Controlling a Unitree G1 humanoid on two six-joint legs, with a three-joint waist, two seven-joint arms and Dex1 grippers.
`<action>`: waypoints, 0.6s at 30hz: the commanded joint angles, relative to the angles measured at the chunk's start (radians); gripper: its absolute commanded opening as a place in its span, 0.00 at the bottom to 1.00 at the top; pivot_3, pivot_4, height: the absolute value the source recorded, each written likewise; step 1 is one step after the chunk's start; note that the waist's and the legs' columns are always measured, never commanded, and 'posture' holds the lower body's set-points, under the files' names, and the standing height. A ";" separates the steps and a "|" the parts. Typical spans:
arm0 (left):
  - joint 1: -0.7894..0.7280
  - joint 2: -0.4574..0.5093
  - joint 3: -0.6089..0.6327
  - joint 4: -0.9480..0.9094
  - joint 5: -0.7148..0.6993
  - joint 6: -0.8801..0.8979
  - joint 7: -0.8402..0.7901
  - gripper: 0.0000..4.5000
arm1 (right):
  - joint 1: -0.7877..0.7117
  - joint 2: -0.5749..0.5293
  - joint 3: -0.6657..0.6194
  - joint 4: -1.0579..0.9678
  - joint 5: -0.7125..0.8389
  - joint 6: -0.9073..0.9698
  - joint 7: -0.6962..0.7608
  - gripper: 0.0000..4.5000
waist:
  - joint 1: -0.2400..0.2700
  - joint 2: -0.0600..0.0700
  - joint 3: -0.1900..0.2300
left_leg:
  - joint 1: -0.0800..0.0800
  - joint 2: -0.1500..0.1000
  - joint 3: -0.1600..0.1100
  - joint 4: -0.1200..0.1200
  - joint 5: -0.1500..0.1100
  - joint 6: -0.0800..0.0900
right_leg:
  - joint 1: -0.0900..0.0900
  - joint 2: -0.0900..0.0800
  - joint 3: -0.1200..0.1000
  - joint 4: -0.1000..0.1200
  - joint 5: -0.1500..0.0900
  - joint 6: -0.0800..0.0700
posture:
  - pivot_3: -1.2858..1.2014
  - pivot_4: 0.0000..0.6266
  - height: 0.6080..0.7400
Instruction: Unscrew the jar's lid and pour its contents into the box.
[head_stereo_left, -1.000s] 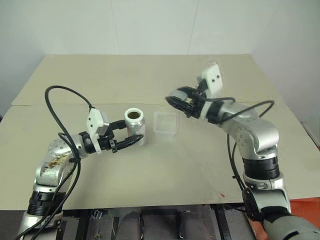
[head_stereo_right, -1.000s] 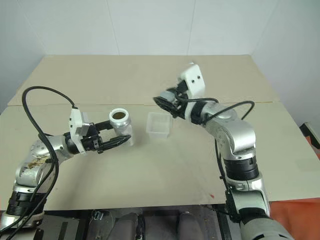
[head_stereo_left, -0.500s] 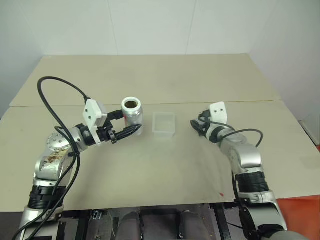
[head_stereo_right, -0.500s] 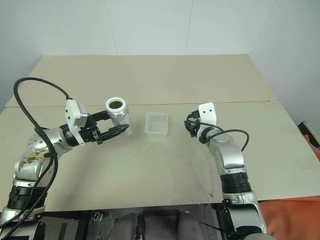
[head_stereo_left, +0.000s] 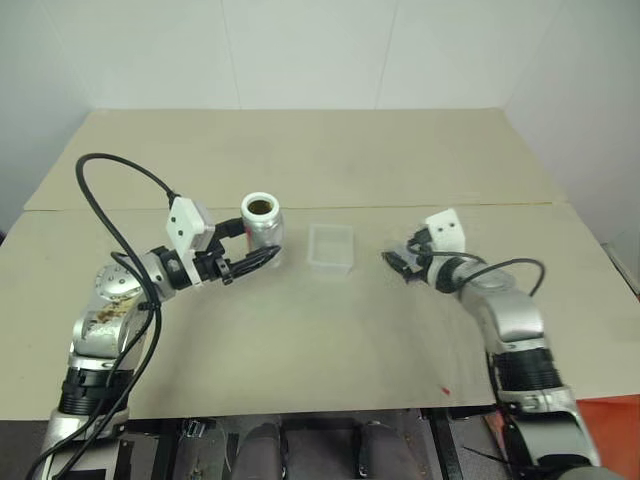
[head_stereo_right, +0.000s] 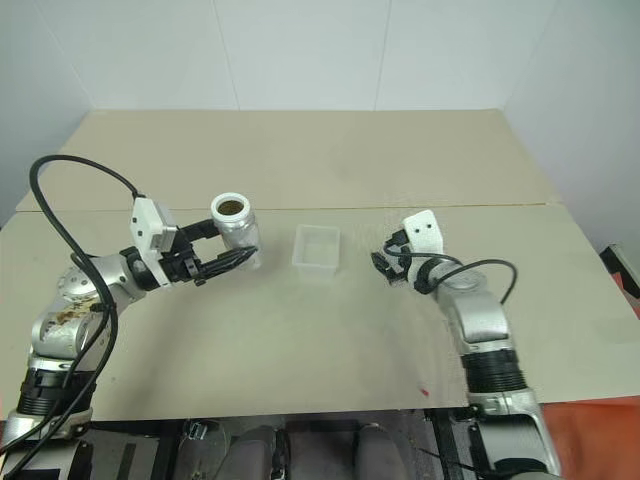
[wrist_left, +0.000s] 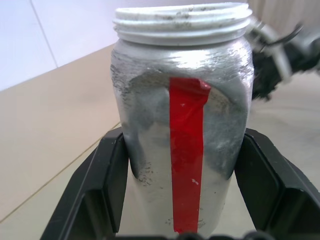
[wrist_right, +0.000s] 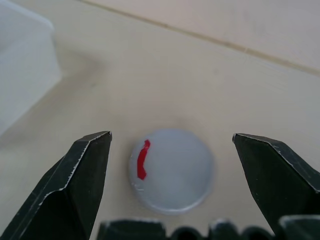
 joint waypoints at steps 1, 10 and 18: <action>-0.076 0.017 -0.020 0.055 0.076 -0.082 0.006 0.61 | -0.032 -0.100 -0.019 -0.123 0.094 0.039 0.182 1.00 | 0.000 0.000 0.000 | 0.000 0.000 0.000 0.000 0.000 0.000 | 0.000 0.000 0.000 0.000 0.000 0.000 | 0.52 0.24 1.00; -0.319 0.007 -0.143 0.377 0.371 -0.407 0.086 0.61 | -0.122 -0.255 0.013 -0.152 0.213 0.046 0.474 1.00 | 0.006 0.000 0.000 | 0.000 0.000 0.000 0.000 0.000 0.000 | 0.001 0.000 -0.001 -0.004 0.000 0.000 | 0.52 0.24 1.00; -0.756 0.053 -0.488 0.857 1.039 -1.008 0.553 0.61 | -0.166 -0.236 0.049 -0.140 0.195 0.017 0.498 1.00 | 0.027 -0.001 0.001 | -0.003 -0.001 0.002 0.001 0.000 0.001 | 0.000 0.000 -0.001 -0.006 0.002 0.002 | 0.52 0.24 1.00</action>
